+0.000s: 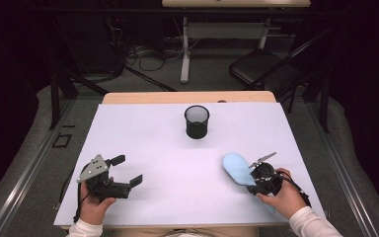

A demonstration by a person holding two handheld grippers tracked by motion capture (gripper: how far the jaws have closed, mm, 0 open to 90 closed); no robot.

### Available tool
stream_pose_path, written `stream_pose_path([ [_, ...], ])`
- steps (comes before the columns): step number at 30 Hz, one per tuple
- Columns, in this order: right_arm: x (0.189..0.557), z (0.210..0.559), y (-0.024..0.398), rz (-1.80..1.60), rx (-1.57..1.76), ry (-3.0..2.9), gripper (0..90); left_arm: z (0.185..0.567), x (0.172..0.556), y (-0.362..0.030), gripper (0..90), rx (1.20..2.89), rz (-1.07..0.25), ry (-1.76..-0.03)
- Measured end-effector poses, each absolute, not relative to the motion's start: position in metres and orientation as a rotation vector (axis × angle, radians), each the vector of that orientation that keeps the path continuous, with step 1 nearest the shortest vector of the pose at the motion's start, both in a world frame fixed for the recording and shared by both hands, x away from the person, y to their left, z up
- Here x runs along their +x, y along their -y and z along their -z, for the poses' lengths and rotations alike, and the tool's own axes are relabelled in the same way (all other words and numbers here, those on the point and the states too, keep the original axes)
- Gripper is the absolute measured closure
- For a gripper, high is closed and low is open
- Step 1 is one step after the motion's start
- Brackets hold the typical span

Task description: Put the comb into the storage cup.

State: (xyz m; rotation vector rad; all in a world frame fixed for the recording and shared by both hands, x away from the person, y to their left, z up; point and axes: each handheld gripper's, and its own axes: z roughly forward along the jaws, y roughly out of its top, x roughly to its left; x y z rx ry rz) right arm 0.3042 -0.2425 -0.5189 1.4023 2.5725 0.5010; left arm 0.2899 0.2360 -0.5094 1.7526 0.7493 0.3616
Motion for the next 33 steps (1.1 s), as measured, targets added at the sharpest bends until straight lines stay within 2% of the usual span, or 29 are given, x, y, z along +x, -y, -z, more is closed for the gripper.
stream_pose_path([
  [1, 0.304, 0.522, 0.241, -0.59, 1.402, -2.534, 69.5, 0.509, 0.29, -0.236, 0.5, 1.752, -0.361, -0.75],
  [3, 0.305, 0.517, 0.241, -0.529, 1.394, -2.562, 69.5, 0.509, 0.29, -0.236, 0.5, 1.751, -0.361, -0.751],
  [33, 0.321, 0.488, 0.223, -0.716, 1.329, -2.509, 69.6, 0.51, 0.29, -0.236, 0.5, 1.746, -0.357, -0.752],
])
